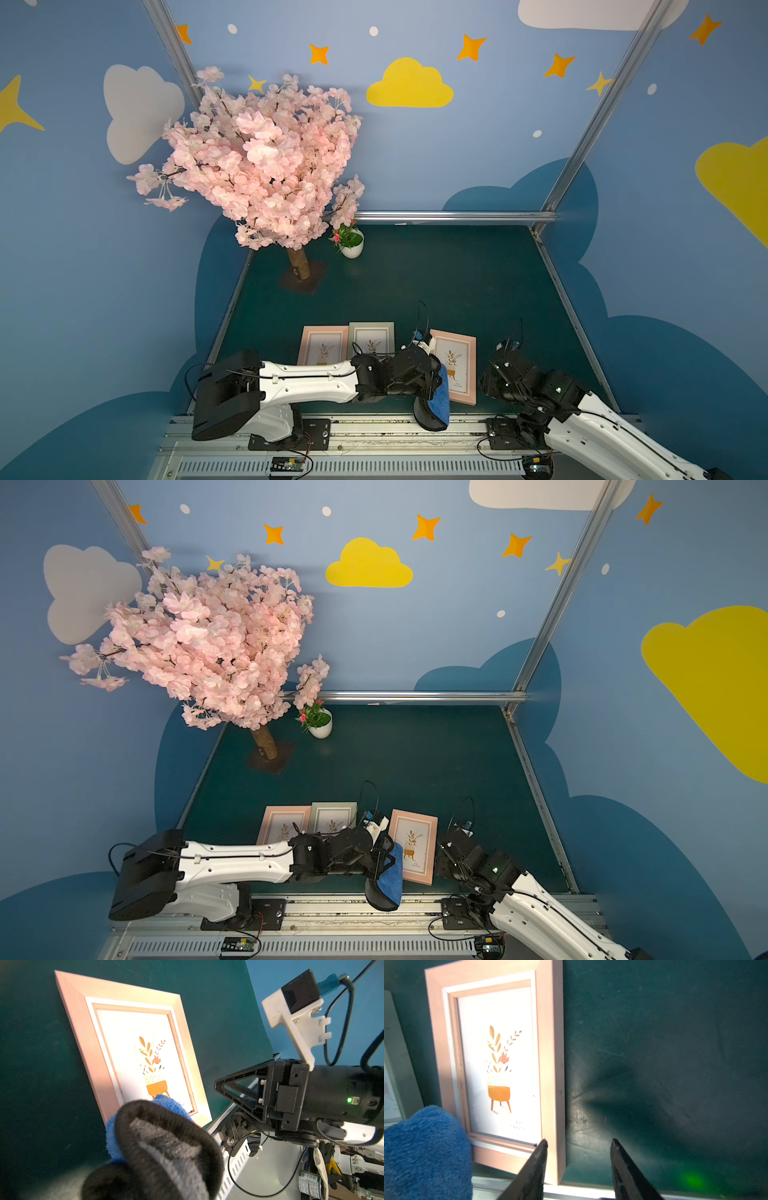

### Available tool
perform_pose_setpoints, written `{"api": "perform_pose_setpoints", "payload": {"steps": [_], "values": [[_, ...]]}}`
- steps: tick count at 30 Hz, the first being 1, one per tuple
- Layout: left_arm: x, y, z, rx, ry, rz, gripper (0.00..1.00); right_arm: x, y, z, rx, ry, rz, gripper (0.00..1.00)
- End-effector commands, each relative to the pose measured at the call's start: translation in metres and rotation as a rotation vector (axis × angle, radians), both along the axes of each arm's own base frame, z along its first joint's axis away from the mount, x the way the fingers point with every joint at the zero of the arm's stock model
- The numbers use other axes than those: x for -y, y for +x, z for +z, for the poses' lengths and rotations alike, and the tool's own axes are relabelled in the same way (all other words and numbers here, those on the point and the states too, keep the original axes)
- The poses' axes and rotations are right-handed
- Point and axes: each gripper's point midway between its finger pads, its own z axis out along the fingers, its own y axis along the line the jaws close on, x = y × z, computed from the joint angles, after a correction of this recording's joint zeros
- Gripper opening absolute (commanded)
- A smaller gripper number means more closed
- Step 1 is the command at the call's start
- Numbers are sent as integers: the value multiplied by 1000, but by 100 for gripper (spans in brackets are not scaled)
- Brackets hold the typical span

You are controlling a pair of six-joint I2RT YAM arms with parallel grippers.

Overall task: Wipe the picture frame with a cloth
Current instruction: Wipe the dirt from the picture frame.

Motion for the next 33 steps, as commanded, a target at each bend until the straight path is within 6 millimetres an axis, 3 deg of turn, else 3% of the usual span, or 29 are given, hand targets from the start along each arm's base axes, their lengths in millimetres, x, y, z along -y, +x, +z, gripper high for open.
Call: {"api": "perform_pose_setpoints", "payload": {"steps": [1, 11, 16, 22, 33], "values": [[15, 10, 24, 34, -80, 31, 3, -16, 9, 3, 36, 87, -6, 46], [22, 43, 11, 37, -84, 152, 3, -42, 33, 1, 75, 141, 8, 38], [22, 53, -7, 8, -56, 179, 3, -39, 40, -4, 75, 111, -5, 27], [26, 49, -32, -23, 11, 153, 3, -33, 39, -14, 48, 79, -2, 20], [9, 34, -85, -81, 229, 149, 3, -27, 33, -31, 11, 50, 11, 17]]}}
